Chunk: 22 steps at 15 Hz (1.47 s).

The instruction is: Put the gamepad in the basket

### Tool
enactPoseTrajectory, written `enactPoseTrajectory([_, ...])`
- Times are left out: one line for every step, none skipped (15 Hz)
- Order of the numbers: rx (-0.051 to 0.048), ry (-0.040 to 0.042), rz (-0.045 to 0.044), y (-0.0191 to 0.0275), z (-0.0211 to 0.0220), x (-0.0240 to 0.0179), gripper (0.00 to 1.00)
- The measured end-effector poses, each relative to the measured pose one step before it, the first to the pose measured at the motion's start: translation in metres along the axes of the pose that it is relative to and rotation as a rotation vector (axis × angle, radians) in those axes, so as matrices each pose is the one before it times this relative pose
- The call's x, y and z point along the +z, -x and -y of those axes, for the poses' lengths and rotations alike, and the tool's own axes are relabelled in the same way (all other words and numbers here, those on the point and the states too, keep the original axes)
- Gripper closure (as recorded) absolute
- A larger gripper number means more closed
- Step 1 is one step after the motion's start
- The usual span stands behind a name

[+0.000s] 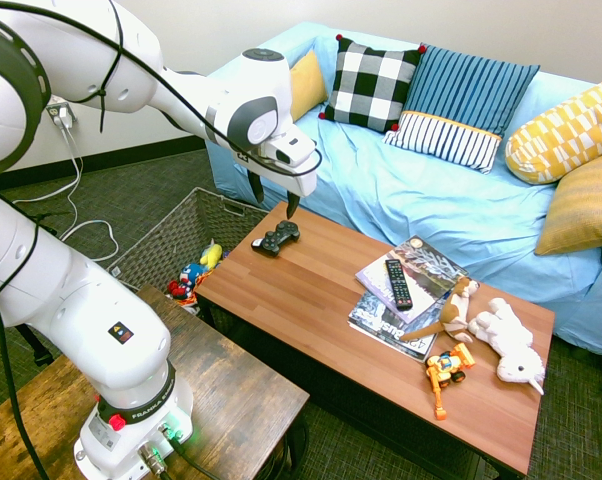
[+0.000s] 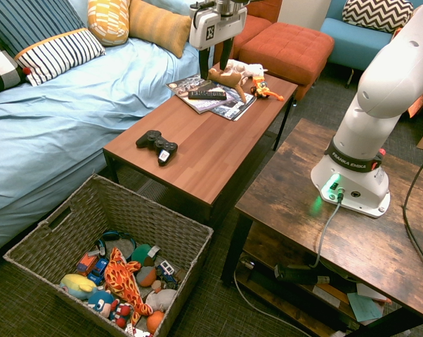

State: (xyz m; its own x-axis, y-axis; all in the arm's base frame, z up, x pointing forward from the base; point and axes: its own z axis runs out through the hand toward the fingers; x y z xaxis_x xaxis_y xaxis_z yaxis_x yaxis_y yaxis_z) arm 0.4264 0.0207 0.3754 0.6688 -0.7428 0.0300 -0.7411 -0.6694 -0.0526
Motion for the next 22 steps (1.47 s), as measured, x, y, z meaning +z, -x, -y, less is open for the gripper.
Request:
enactPoseTrajectory([-0.00182, 0.00113, -0.00109, -0.00065, 0.00081, 0.00013, 0.0])
enactPoseTrajectory([-0.00406, 0.00498, 0.00012, 0.00035, 0.00026, 0.00159, 0.0])
enactPoseTrajectory([-0.00201, 0.00238, 0.00098, 0.0007, 0.0016, 0.00299, 0.0])
enactPoseTrajectory([0.00251, -0.00194, -0.00196, 0.00015, 0.00363, 0.00544, 0.0])
enactPoseTrajectory([0.00544, -0.00557, -0.00395, -0.00065, 0.00581, 0.00834, 0.0])
enactPoseTrajectory([0.00529, -0.00355, -0.0006, -0.00128, 0.00661, 0.0093, 0.0])
enactPoseTrajectory([0.0102, -0.00293, 0.00152, -0.00232, 0.00837, 0.00931, 0.0])
enactPoseTrajectory([0.0112, -0.00313, 0.00141, -0.00128, 0.01014, 0.00835, 0.0])
enactPoseTrajectory([0.00974, -0.00094, -0.00207, -0.00002, 0.01234, 0.00761, 0.0])
enactPoseTrajectory([0.00826, 0.00215, -0.0067, 0.00096, 0.01236, 0.00764, 0.0])
enactPoseTrajectory([0.00616, 0.00383, -0.00587, 0.00134, 0.01267, 0.0081, 0.0])
enactPoseTrajectory([0.00515, 0.00439, -0.0045, 0.00129, 0.01298, 0.00967, 0.0])
enactPoseTrajectory([0.00381, 0.0034, -0.00277, 0.00122, 0.01166, 0.00968, 0.0])
enactPoseTrajectory([0.00311, 0.00033, -0.00043, 0.00147, 0.01214, 0.01016, 0.0])
enactPoseTrajectory([0.00177, -0.00036, 0.00473, 0.00116, 0.01165, 0.01107, 0.0])
enactPoseTrajectory([0.00109, -0.00099, 0.00399, 0.00019, 0.00966, 0.01144, 0.0])
enactPoseTrajectory([0.00268, 0.00305, 0.00381, -0.00018, 0.00761, 0.01266, 0.0])
enactPoseTrajectory([0.0009, 0.00897, 0.0049, 0.00036, 0.00729, 0.01331, 0.0])
enactPoseTrajectory([0.00156, 0.00631, 0.00488, 0.00121, 0.00757, 0.0124, 0.0])
enactPoseTrajectory([0.00225, 0.00107, 0.00502, 0.0025, 0.00715, 0.01248, 0.0])
enactPoseTrajectory([0.0023, -0.0023, 0.00487, 0.00217, 0.00672, 0.01251, 0.0])
enactPoseTrajectory([0.00468, 0.00363, 0.00381, 0.0006, 0.00458, 0.01156, 0.0])
